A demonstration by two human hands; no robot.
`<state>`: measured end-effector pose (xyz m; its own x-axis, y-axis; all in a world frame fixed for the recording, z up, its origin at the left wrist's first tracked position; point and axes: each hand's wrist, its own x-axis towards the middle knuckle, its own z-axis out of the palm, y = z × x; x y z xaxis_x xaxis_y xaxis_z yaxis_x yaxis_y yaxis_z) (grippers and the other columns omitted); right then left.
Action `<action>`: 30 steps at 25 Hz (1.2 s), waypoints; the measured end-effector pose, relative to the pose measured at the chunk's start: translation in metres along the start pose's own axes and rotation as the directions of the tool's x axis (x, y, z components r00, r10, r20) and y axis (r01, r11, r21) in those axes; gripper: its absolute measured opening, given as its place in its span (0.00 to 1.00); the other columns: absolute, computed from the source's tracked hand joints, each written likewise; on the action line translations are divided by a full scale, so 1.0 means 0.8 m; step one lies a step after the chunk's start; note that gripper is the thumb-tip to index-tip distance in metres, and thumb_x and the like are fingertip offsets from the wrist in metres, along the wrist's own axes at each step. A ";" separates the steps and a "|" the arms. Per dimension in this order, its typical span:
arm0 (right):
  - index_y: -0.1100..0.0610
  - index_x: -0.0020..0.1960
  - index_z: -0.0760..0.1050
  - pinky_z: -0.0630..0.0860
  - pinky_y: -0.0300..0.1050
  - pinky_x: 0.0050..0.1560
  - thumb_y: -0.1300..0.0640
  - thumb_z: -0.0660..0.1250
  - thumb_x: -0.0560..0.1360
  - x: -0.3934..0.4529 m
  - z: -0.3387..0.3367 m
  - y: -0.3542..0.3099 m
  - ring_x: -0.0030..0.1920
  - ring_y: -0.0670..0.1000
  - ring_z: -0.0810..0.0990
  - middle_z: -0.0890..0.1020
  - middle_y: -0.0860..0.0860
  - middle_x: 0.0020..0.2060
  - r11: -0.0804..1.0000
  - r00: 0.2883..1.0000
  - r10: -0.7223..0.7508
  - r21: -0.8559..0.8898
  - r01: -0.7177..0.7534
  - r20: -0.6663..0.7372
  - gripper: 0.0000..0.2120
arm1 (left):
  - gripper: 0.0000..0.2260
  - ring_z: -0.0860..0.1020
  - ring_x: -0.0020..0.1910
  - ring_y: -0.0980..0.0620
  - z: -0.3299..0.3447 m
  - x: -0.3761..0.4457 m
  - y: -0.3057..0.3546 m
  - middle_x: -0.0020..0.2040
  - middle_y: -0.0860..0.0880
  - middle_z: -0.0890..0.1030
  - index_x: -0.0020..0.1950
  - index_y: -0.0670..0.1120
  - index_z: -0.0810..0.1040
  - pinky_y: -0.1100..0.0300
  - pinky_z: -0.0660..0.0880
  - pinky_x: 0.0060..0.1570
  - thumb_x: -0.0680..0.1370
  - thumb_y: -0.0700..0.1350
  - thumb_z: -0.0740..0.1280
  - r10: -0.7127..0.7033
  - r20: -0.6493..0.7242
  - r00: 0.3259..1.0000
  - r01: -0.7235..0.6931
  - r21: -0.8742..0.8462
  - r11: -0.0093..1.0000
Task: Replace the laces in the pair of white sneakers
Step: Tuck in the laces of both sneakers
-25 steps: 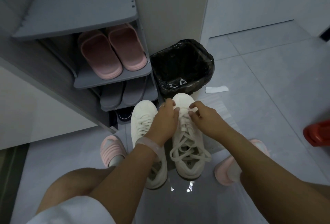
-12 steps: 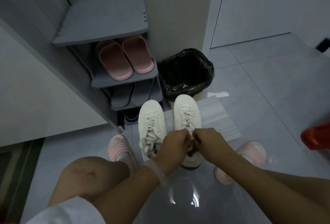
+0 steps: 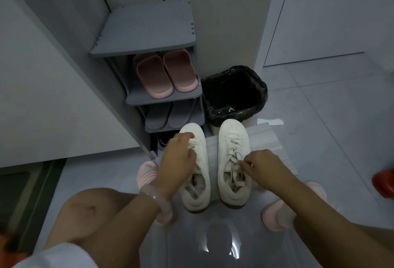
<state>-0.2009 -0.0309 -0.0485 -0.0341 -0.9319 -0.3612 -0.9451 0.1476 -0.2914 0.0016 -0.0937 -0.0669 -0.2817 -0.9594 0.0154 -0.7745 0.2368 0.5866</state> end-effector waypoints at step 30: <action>0.37 0.65 0.68 0.79 0.39 0.35 0.60 0.64 0.74 -0.076 -0.256 -0.097 0.41 0.47 0.84 0.84 0.48 0.47 0.645 0.983 -0.005 0.751 0.144 -0.184 0.25 | 0.27 0.67 0.68 0.54 -0.226 0.026 0.112 0.70 0.54 0.66 0.73 0.61 0.59 0.52 0.63 0.71 0.74 0.55 0.62 -0.094 -0.042 0.995 0.022 -0.805 0.593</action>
<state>-0.1919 -0.0534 0.1774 -0.0883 -0.9778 -0.1902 -0.3706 0.2095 -0.9049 0.0287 -0.1201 0.1319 -0.1836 -0.9830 -0.0053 -0.0096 -0.0036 0.9999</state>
